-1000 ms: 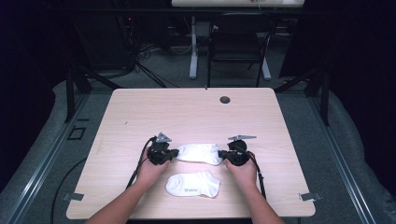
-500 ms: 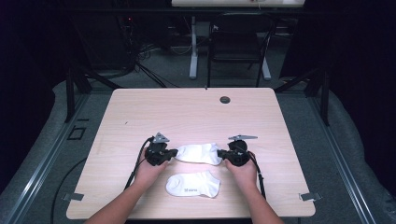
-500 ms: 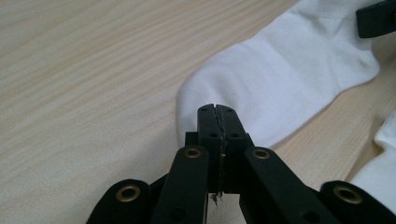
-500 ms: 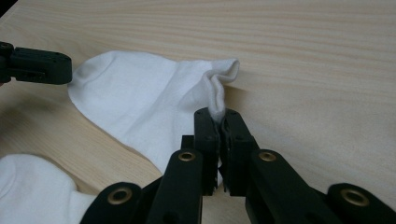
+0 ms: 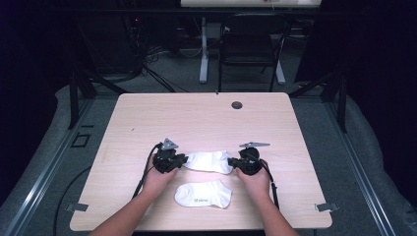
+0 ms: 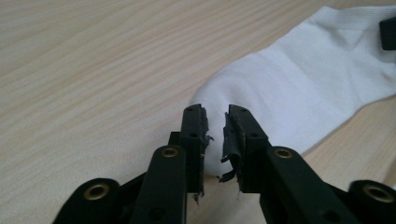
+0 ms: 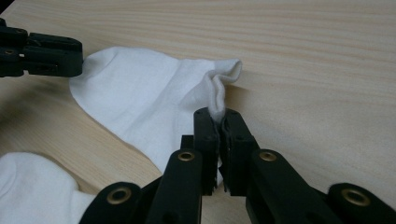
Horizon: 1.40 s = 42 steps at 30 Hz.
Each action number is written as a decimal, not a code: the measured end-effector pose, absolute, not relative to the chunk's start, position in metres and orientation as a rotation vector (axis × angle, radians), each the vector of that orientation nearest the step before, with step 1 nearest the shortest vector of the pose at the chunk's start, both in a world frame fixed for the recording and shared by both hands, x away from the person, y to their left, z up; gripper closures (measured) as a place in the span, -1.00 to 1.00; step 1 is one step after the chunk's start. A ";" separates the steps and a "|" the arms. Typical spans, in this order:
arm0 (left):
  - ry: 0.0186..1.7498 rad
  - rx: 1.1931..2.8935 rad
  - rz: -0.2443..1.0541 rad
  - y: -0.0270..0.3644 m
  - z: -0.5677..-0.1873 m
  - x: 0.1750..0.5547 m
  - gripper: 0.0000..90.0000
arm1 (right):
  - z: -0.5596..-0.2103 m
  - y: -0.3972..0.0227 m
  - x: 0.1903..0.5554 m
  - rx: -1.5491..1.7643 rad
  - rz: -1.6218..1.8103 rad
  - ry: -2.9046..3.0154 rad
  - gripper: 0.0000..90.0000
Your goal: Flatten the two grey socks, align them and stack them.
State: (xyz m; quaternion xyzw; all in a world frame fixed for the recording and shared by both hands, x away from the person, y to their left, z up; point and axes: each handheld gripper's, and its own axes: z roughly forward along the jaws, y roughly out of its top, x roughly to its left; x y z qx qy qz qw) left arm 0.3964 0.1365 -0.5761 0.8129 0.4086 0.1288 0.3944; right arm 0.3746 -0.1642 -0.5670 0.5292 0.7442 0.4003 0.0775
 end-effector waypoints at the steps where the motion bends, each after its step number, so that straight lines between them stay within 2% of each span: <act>1: 1.034 2.059 0.338 0.135 -0.578 0.397 0.63 | -0.567 -0.164 0.374 1.593 1.194 2.232 0.91; 10: 1.027 2.104 0.401 0.127 -0.578 0.404 0.51 | -0.568 -0.166 0.375 1.596 1.201 2.227 0.91; 22: 1.058 2.105 0.354 0.132 -0.580 0.412 0.50 | -0.568 -0.167 0.375 1.609 1.197 2.230 0.91; 25: 1.046 2.100 0.362 0.130 -0.581 0.411 0.56 | -0.569 -0.168 0.375 1.608 1.201 2.224 0.91; 32: 1.020 2.115 0.342 0.127 -0.581 0.409 0.92 | -0.569 -0.168 0.376 1.614 1.199 2.218 0.91; 42: 1.030 2.094 0.288 0.133 -0.573 0.404 0.95 | -0.567 -0.169 0.375 1.606 1.210 2.218 0.92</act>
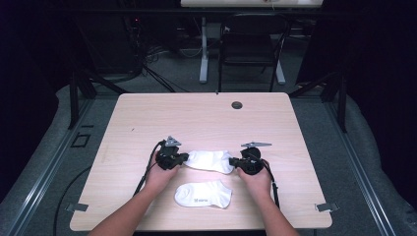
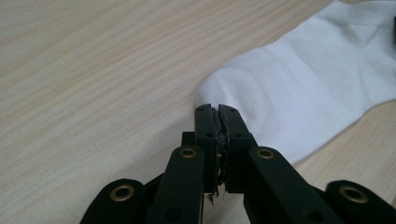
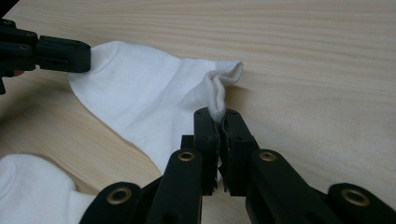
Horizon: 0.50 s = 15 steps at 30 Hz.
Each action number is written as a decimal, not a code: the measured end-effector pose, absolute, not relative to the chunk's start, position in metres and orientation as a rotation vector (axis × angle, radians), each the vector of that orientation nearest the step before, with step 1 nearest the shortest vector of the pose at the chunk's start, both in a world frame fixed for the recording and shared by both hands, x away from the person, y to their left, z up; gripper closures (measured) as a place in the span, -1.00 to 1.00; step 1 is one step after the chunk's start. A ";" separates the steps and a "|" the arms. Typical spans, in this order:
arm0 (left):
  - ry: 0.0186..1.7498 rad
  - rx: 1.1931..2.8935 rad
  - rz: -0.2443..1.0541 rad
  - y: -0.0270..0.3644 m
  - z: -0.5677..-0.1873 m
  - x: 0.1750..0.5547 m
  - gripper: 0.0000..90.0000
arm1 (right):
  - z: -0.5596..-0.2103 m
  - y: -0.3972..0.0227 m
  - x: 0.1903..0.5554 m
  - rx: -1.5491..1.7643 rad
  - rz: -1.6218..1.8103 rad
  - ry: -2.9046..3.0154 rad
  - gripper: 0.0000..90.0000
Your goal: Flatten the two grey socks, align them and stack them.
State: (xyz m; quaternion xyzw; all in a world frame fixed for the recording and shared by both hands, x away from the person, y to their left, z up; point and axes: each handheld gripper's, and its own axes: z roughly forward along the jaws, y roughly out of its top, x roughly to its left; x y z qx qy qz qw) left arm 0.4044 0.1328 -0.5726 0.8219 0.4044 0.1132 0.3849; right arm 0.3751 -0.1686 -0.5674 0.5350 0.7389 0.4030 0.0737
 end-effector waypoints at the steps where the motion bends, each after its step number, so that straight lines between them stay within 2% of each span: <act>1: 1.023 2.094 0.296 0.133 -0.572 0.404 0.95 | -0.567 -0.169 0.375 1.600 1.215 2.218 0.92; 15: 1.003 2.046 0.281 0.151 -0.551 0.383 0.95 | -0.549 -0.163 0.365 1.537 1.265 2.250 0.92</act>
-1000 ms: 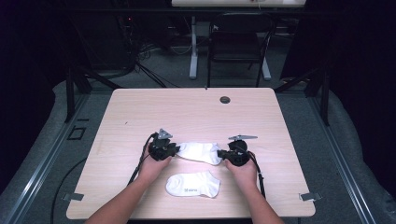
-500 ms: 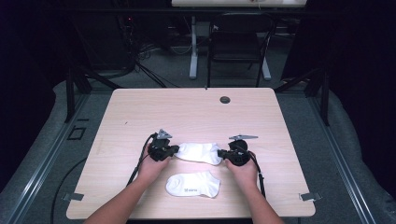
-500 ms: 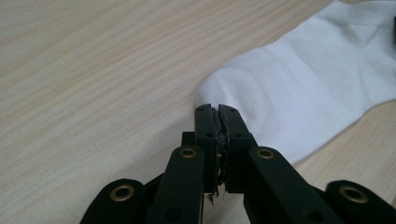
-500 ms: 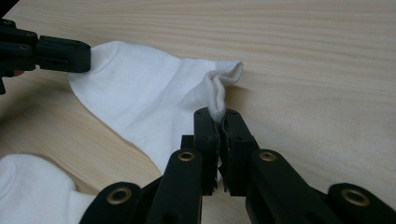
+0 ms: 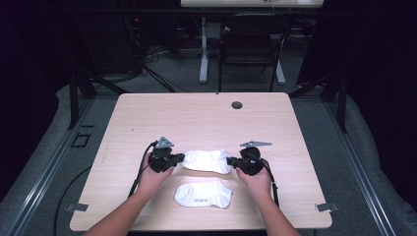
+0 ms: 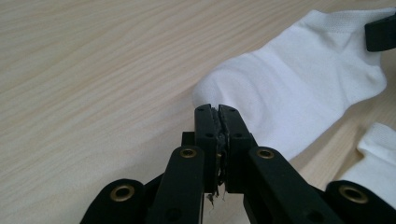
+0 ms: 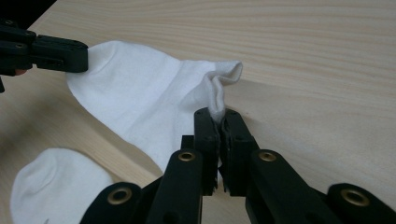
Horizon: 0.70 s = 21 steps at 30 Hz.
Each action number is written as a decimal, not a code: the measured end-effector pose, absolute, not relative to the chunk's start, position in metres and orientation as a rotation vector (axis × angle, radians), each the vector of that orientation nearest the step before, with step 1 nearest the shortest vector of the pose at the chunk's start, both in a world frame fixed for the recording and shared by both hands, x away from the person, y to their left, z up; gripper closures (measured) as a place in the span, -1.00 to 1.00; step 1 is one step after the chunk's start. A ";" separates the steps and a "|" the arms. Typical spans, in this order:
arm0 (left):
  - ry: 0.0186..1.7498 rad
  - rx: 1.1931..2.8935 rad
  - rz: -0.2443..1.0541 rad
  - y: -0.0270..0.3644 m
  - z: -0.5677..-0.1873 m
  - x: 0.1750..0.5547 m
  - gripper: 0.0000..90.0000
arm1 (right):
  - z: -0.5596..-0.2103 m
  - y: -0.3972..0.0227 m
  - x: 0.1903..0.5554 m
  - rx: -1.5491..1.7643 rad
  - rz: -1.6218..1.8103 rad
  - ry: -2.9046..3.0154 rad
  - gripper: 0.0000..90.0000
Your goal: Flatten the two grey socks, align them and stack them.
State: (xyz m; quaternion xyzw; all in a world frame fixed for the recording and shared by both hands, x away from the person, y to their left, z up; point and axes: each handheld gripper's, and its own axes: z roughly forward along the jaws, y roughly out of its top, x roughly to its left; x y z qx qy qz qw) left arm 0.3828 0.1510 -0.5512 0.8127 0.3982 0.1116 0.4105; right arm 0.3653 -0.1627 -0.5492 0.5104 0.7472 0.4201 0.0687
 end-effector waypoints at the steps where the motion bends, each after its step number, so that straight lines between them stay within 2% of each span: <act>1: 0.997 2.050 0.277 0.153 -0.549 0.381 0.95 | -0.547 -0.162 0.364 1.534 1.264 2.260 0.92; 12: 0.968 2.041 0.262 0.166 -0.534 0.352 0.95 | -0.528 -0.154 0.352 1.482 1.265 2.316 0.92; 21: 0.957 2.041 0.225 0.172 -0.536 0.324 0.95 | -0.520 -0.148 0.327 1.408 1.254 2.370 0.92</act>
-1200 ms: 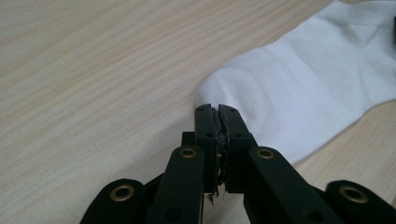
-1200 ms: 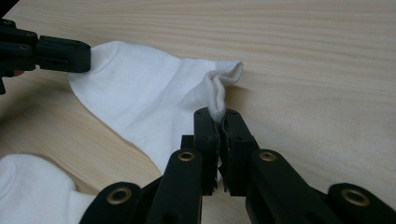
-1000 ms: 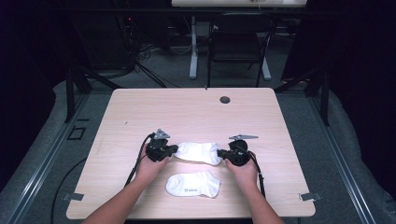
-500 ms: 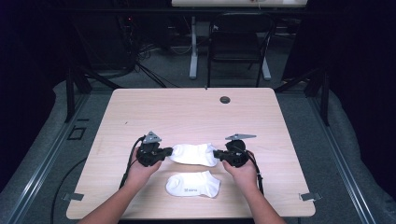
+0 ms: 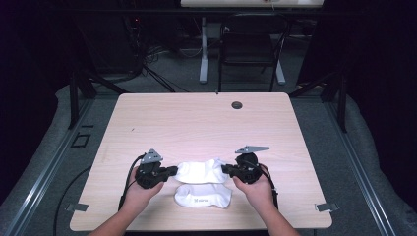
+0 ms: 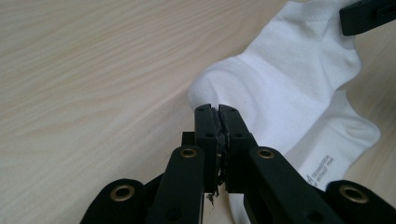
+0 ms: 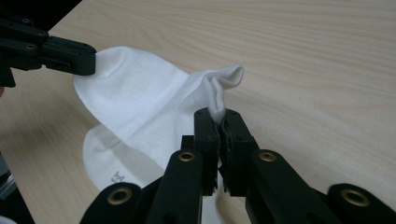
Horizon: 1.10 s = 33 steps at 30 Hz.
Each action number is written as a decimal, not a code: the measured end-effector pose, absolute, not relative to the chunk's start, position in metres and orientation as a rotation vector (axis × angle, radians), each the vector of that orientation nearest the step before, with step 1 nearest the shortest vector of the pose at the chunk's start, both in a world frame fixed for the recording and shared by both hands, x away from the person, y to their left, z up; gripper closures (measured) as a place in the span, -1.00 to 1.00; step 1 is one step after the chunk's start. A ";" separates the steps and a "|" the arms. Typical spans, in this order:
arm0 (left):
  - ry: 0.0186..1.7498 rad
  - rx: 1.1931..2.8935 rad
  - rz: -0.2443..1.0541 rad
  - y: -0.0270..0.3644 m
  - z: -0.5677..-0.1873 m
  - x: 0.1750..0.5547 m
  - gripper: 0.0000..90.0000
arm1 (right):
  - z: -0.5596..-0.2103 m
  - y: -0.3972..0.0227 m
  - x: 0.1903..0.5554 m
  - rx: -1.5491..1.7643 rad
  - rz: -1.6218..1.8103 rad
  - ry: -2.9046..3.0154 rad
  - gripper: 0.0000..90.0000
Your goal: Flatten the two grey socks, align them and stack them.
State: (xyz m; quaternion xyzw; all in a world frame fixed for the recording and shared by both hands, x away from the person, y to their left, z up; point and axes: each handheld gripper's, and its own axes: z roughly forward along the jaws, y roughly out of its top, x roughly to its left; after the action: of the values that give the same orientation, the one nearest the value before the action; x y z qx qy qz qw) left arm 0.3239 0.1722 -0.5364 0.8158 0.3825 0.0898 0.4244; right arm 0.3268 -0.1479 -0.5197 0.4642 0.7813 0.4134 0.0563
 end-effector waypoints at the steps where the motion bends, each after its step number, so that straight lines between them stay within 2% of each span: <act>1: 0.959 2.040 0.213 0.173 -0.537 0.322 0.95 | -0.520 -0.147 0.324 1.403 1.249 2.379 0.92; 19: 0.975 2.025 0.169 0.175 -0.544 0.292 0.95 | -0.527 -0.145 0.295 1.367 1.210 2.452 0.92; 33: 0.960 2.044 0.178 0.167 -0.552 0.284 0.95 | -0.534 -0.148 0.286 1.385 1.194 2.450 0.92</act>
State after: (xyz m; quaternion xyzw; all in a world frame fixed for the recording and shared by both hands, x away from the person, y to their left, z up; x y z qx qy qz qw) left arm 0.2838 0.1675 -0.5522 0.8172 0.3836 0.0711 0.4243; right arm 0.2856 -0.1480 -0.5338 0.4526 0.8006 0.3903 0.0423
